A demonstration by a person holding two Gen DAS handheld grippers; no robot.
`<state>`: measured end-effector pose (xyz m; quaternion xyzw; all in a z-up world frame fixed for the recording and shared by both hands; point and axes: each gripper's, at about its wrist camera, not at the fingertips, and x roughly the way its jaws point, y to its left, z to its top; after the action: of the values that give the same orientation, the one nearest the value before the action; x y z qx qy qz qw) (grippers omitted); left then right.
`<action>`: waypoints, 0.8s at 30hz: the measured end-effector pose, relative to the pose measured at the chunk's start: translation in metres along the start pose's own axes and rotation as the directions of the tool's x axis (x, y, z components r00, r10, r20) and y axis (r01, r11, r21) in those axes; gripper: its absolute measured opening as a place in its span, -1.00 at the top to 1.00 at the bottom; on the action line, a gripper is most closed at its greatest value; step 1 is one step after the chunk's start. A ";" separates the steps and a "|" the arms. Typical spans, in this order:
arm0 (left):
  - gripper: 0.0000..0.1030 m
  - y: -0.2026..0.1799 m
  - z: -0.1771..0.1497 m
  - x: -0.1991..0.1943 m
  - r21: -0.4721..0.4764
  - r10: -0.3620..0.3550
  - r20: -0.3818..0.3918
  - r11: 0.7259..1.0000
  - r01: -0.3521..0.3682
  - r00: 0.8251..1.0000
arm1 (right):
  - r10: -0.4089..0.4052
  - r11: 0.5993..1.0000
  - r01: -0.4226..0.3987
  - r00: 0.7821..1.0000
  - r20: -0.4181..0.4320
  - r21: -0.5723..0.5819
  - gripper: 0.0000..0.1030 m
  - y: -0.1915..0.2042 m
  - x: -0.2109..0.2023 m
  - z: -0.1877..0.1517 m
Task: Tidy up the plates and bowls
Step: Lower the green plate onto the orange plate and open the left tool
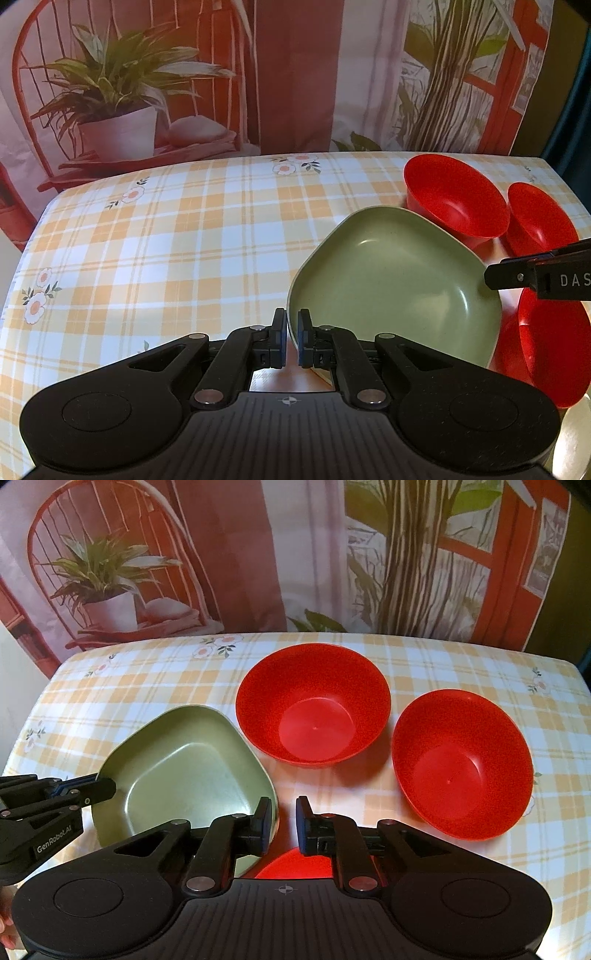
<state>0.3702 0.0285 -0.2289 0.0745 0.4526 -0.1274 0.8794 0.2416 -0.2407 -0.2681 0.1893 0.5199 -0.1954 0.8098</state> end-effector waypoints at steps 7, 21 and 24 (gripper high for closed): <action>0.87 0.001 0.000 0.003 0.002 -0.010 -0.009 1.000 0.010 1.000 | 0.005 1.000 -0.005 1.000 -0.009 0.017 0.76 -0.001 0.006 -0.002; 0.79 0.003 -0.001 -0.034 -0.050 -0.002 0.043 0.999 0.004 0.999 | 0.056 0.998 -0.055 0.997 0.049 -0.028 0.76 0.003 -0.025 -0.011; 0.79 -0.004 -0.006 -0.052 -0.055 0.008 0.062 0.998 -0.004 0.998 | 0.064 0.996 -0.059 0.995 0.076 -0.063 0.76 0.002 -0.041 -0.018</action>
<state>0.3357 0.0339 -0.1902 0.0478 0.4283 -0.1145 0.8951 0.2132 -0.2245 -0.2368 0.1728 0.4876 -0.1617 0.8404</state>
